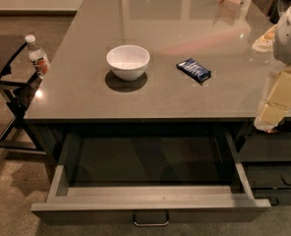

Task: Close top drawer

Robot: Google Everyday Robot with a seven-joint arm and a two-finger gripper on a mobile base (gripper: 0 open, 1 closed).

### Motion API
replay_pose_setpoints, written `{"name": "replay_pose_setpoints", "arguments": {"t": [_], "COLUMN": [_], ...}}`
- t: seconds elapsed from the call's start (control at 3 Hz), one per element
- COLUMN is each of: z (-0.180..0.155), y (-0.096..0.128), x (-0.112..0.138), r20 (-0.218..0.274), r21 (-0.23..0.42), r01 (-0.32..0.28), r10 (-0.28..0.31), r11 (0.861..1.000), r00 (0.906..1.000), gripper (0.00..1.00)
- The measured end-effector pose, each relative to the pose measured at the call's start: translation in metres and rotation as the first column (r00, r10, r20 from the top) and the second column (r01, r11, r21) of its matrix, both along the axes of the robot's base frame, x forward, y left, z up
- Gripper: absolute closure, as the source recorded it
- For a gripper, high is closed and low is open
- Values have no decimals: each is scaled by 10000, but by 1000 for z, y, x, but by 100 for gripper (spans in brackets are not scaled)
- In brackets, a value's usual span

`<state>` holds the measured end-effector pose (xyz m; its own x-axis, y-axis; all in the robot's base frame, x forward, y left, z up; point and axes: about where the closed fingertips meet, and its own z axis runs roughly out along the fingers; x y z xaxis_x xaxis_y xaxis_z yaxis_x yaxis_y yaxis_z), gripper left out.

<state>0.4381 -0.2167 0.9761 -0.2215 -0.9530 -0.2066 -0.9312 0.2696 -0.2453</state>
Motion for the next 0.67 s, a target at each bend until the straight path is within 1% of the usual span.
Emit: {"name": "replay_pose_setpoints", "arguments": {"t": [0.33, 0.67], "z": [-3, -19], "y": [-1, -8], "x": [-8, -36], "r20": [109, -48], "r21": [-91, 23], "r01": [-54, 34], "r10": [55, -34], "r11": [9999, 10000], "r00": [9999, 10000], "gripper": [0, 19]}}
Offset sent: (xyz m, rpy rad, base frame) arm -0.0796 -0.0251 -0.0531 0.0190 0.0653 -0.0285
